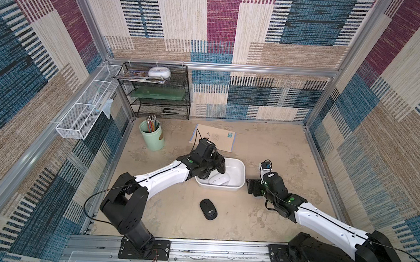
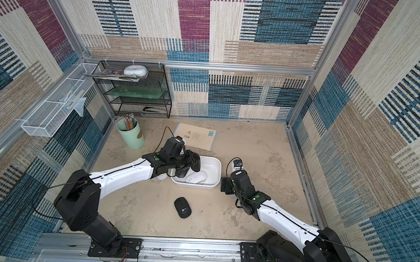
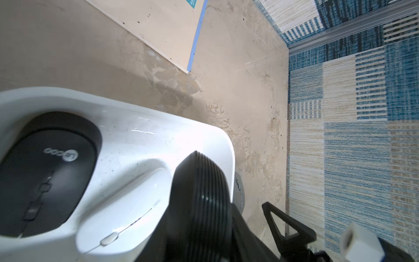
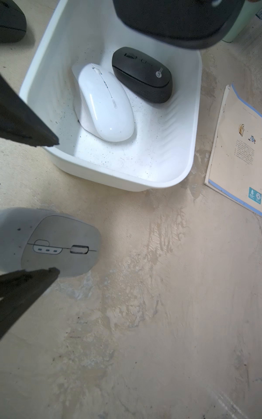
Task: Take out the mouse from the storage box
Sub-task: Pick up the mouse from the storage box, then place the mouse at the center of the board.
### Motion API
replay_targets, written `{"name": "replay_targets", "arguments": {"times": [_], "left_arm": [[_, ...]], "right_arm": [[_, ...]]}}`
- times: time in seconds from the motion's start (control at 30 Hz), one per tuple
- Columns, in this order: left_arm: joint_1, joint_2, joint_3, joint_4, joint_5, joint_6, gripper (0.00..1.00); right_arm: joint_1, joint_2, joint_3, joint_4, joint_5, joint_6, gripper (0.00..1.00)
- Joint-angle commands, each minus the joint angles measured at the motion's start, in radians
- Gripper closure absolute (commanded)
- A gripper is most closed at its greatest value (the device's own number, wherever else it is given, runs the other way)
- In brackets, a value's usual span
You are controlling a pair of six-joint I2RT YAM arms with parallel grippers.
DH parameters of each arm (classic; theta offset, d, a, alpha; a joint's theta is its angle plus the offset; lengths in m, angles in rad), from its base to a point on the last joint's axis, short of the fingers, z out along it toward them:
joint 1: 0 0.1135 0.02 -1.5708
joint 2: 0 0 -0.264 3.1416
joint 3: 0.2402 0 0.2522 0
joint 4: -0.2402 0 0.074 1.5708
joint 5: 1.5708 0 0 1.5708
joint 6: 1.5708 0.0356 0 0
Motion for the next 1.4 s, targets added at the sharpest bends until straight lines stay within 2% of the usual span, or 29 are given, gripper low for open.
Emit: {"name": "replay_targets", "arguments": {"times": [0.0,0.27,0.57,0.77,0.97,1.37], "left_arm": [[0.044,-0.098,-0.07,-0.021,0.046,0.031,0.74],[0.179,-0.367,-0.243,-0.228,0.118,0.106,0.74],[0.275,-0.56,-0.477,-0.24,0.209,0.084,0.75],[0.324,-0.569,-0.587,-0.161,0.252,0.084,0.75],[0.336,-0.543,-0.669,-0.041,0.277,0.059,0.75],[0.336,-0.494,-0.733,0.061,0.288,0.052,0.71]], "right_arm": [[0.0,0.001,-0.001,0.017,0.006,-0.001,0.13],[0.0,0.01,-0.002,0.021,0.005,-0.001,0.13],[0.0,0.04,0.002,0.031,0.008,0.001,0.13],[0.0,0.041,0.002,0.036,0.007,0.001,0.13],[0.0,0.046,0.002,0.037,0.007,0.001,0.14],[0.0,0.049,0.004,0.038,0.005,0.0,0.14]]}}
